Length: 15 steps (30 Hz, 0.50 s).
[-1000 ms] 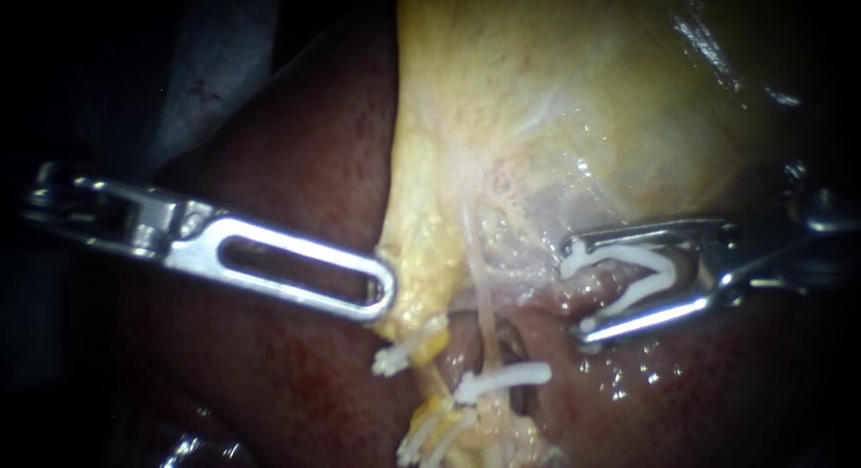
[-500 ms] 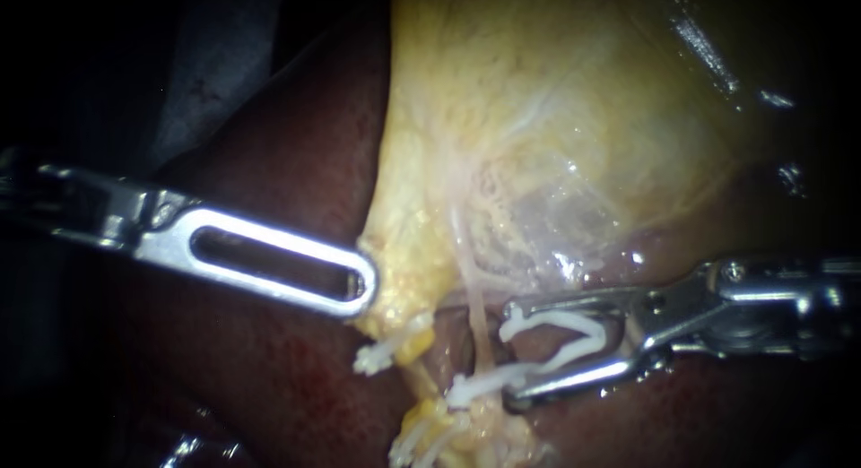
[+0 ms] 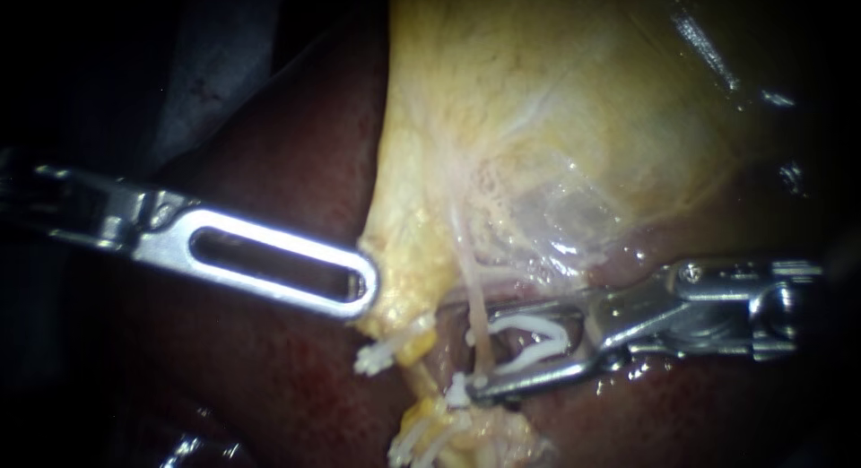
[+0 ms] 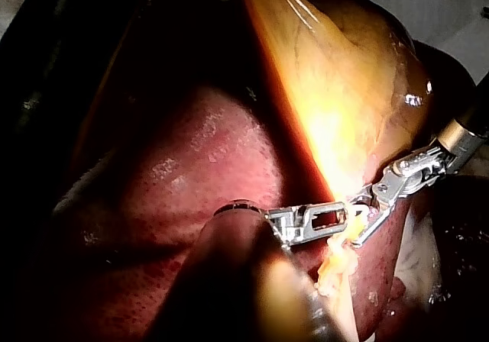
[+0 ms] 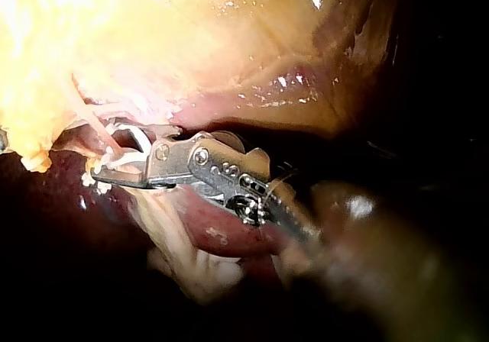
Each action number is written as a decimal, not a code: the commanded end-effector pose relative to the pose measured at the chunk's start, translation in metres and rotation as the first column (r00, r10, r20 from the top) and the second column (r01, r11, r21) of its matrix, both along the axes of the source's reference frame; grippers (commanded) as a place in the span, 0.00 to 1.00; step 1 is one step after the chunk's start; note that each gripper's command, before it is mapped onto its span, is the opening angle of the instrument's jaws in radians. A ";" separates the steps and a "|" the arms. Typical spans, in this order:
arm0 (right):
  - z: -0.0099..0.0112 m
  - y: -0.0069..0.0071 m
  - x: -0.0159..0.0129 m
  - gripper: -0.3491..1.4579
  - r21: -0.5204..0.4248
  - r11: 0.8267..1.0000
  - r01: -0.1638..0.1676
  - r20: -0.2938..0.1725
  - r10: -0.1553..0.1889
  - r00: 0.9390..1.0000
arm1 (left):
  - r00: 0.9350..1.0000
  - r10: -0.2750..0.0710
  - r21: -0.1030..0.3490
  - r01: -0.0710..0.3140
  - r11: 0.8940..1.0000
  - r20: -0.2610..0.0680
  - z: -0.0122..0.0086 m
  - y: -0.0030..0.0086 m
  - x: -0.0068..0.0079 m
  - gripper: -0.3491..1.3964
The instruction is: Clipping second clip right tube
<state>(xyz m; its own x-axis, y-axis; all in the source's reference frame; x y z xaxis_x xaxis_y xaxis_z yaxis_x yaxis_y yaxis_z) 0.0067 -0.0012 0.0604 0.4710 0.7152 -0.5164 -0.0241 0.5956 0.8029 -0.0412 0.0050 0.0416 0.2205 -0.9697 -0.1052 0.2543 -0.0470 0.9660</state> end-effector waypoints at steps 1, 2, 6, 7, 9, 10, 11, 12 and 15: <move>0.0000 0.0000 0.0001 0.40 0.005 1.000 -0.002 0.002 0.002 1.000 | 1.000 0.000 -0.001 0.000 1.000 0.000 0.0000 0.0000 0.0000 0.00; 0.0001 0.0001 0.0001 0.39 0.010 1.000 -0.005 0.004 0.005 1.000 | 1.000 0.000 -0.001 0.000 1.000 0.000 0.0000 0.0000 0.0000 0.00; 0.0002 0.0002 0.0000 0.26 0.062 0.998 -0.025 0.026 0.024 0.999 | 1.000 -0.001 -0.001 0.001 1.000 0.000 0.0000 0.0000 0.0000 0.00; 0.0002 0.0003 0.0000 0.21 0.067 0.997 -0.028 0.028 0.026 0.999 | 1.000 -0.001 -0.001 0.001 1.000 0.000 0.0000 0.0000 0.0000 0.00; 0.0003 0.0004 -0.0001 0.10 0.083 0.996 -0.035 0.035 0.032 0.999 | 1.000 -0.001 -0.001 0.001 1.000 0.000 -0.0001 0.0000 0.0000 0.00; 0.0003 0.0006 -0.0001 0.05 0.089 0.995 -0.037 0.037 0.034 0.999 | 1.000 -0.001 -0.001 0.001 1.000 0.000 -0.0001 0.0000 0.0000 0.00; 0.0003 0.0007 -0.0001 0.01 0.095 0.995 -0.040 0.040 0.036 0.999 | 1.000 -0.001 -0.001 0.001 1.000 0.000 -0.0001 0.0000 0.0000 0.00; 0.0003 0.0009 -0.0002 0.00 0.095 0.995 -0.041 0.040 0.037 0.999 | 1.000 -0.001 -0.001 0.001 1.000 0.000 -0.0001 0.0000 0.0000 0.00; 0.0004 0.0011 -0.0004 0.00 0.096 0.995 -0.040 0.040 0.037 0.999 | 1.000 -0.001 -0.001 0.001 1.000 0.000 -0.0001 0.0000 0.0000 0.00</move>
